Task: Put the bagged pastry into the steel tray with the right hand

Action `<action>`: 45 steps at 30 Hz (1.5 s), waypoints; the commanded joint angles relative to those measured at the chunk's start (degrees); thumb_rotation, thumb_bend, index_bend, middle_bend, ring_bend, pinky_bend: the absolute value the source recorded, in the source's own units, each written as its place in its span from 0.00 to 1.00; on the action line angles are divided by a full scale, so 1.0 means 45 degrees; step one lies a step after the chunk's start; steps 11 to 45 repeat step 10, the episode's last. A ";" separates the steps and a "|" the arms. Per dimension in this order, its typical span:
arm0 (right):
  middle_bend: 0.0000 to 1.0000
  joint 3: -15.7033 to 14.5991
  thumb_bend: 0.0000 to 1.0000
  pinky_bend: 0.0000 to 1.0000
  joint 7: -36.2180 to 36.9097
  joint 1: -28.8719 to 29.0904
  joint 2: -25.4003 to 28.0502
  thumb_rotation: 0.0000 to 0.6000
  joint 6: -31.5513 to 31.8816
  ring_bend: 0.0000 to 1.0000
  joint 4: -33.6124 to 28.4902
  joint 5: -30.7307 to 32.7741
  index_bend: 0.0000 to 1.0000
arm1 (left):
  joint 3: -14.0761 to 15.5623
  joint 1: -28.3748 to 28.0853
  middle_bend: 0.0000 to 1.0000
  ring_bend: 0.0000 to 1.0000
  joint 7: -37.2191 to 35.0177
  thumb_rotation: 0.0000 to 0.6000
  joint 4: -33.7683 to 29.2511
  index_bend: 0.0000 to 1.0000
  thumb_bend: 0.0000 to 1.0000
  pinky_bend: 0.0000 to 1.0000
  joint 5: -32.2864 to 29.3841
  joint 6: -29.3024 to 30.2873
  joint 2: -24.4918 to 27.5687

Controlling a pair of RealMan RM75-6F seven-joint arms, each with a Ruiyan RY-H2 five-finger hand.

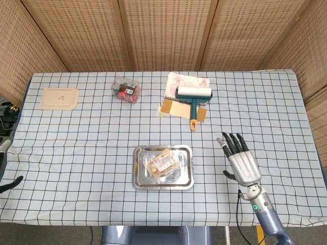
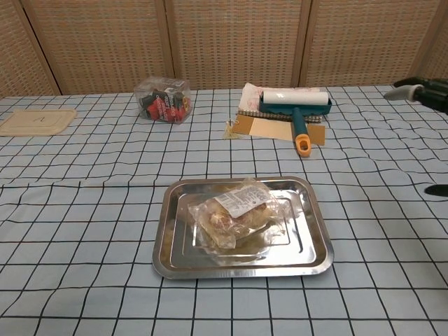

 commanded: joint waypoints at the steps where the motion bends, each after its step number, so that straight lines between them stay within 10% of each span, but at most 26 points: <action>1: 0.00 -0.0290 0.18 0.00 0.1958 -0.1432 0.0545 1.00 0.1136 0.00 0.1501 -0.0409 0.05 | -0.0006 0.0022 0.00 0.00 -0.0112 1.00 0.0177 0.00 0.00 0.00 0.0012 0.0037 -0.0083; 45: 0.00 0.0073 0.18 0.00 0.3417 -0.2378 0.0992 1.00 0.1811 0.00 0.2215 -0.0993 0.01 | -0.0058 -0.0101 0.00 0.00 0.0034 1.00 0.0575 0.00 0.00 0.00 -0.0207 -0.0268 -0.0287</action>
